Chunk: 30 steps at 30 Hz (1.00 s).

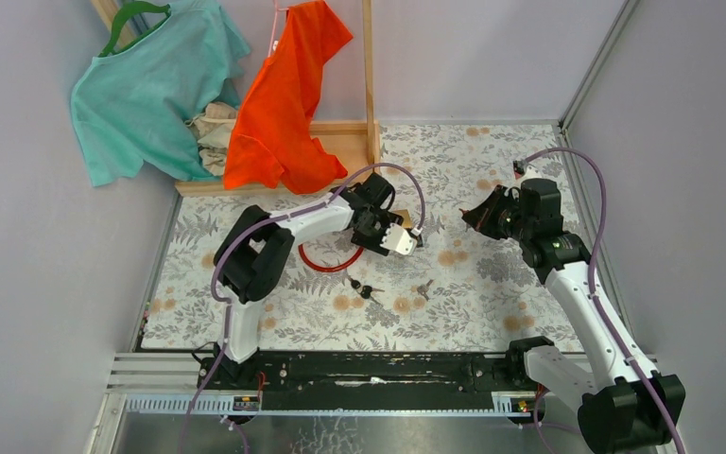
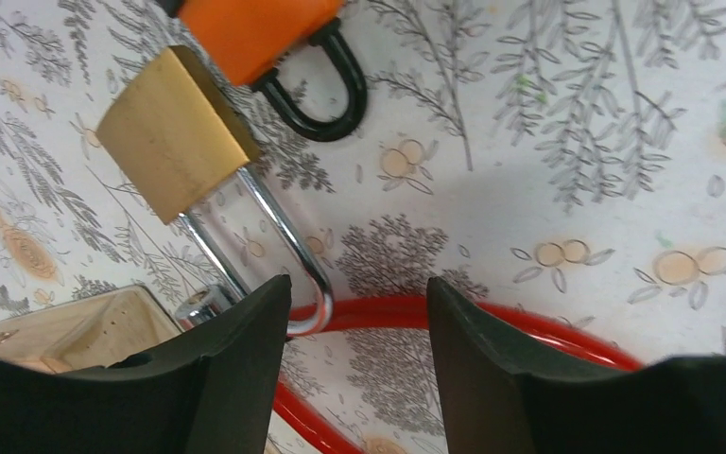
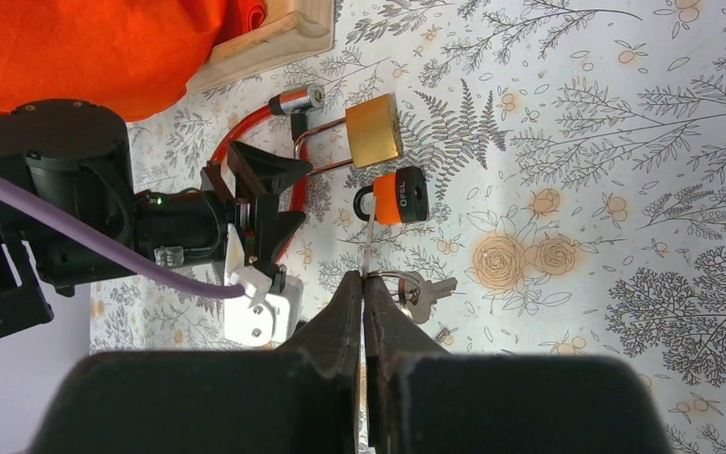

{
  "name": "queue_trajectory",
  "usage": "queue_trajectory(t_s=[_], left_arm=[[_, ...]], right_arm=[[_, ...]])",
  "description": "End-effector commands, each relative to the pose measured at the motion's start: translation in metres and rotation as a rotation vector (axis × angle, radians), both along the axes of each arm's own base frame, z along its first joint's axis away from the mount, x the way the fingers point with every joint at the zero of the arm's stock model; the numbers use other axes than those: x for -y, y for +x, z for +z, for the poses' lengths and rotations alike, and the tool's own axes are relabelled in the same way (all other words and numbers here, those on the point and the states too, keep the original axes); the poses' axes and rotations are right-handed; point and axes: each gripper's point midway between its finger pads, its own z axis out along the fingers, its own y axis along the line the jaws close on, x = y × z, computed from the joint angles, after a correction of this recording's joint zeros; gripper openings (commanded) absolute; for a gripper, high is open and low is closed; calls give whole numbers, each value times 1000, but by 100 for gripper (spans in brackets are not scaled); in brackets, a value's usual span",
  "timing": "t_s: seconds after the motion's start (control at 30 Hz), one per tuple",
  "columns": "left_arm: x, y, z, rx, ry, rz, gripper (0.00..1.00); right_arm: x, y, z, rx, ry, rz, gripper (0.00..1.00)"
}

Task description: Unlock with the key

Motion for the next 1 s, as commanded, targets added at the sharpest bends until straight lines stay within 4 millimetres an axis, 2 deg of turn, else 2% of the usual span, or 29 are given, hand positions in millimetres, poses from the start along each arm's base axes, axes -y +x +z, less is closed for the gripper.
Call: queue_trajectory(t_s=[0.0, 0.1, 0.3, 0.57, 0.63, 0.77, 0.9, 0.97], left_arm=[[17, 31, 13, 82, -64, -7, 60], [16, 34, 11, 86, -57, -5, 55], [7, 28, -4, 30, 9, 3, 40], [-2, 26, -15, -13, 100, 12, 39], [-3, 29, -16, -16, 115, 27, 34], [3, 40, -4, 18, 83, 81, 14], [5, 38, 14, 55, 56, 104, 3], [6, 33, 24, 64, 44, 120, 0]], right_arm=[[1, 7, 20, 66, -5, 4, 0], [0, 7, 18, 62, 1, 11, 0], [-1, 8, 20, 63, 3, 14, 0], [-3, 9, 25, 72, 12, 19, 0], [-2, 9, 27, 76, 13, 18, 0], [-3, 8, 32, 85, 17, 20, 0], [-3, 8, 38, 100, 19, 20, 0], [-2, 7, 43, 111, 20, 20, 0]])
